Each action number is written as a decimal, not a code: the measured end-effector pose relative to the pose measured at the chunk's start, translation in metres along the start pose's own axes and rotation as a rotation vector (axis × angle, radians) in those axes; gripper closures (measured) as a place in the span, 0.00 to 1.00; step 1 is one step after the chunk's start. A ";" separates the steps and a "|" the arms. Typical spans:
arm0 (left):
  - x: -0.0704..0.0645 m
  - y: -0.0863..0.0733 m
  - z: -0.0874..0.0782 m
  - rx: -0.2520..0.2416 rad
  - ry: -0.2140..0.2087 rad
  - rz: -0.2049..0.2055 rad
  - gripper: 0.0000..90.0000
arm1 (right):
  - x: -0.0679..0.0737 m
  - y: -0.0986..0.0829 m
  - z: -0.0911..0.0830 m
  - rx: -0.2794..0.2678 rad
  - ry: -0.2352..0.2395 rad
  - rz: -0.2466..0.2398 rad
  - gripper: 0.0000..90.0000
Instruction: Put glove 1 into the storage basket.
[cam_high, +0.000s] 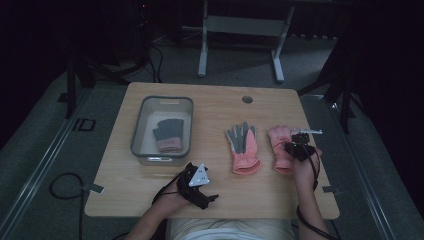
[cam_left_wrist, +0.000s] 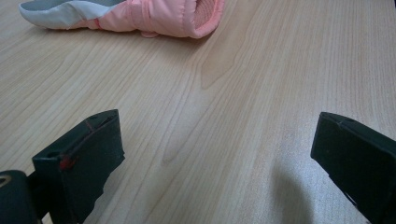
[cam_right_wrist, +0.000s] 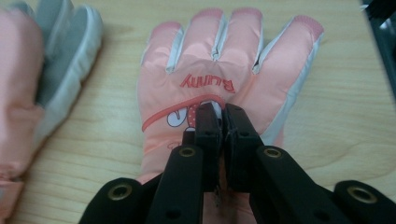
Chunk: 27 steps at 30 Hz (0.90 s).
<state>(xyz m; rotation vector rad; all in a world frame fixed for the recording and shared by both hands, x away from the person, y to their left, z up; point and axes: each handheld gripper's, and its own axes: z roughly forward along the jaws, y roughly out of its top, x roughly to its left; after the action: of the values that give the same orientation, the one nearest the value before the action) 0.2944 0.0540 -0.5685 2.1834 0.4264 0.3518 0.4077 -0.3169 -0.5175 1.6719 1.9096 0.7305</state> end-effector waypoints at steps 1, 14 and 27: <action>0.000 0.000 0.000 0.000 0.000 0.000 0.02 | -0.001 -0.001 0.002 0.000 0.003 0.004 0.94; 0.000 0.000 0.000 0.000 -0.003 -0.002 0.02 | -0.006 0.001 0.001 0.002 0.046 -0.020 0.86; 0.001 0.000 -0.001 -0.006 -0.007 0.001 0.02 | -0.021 0.010 -0.015 -0.019 0.153 -0.324 0.67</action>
<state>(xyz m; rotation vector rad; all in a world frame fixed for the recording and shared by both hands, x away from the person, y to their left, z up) 0.2945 0.0548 -0.5678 2.1781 0.4196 0.3458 0.4072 -0.3382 -0.4991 1.2815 2.2021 0.7579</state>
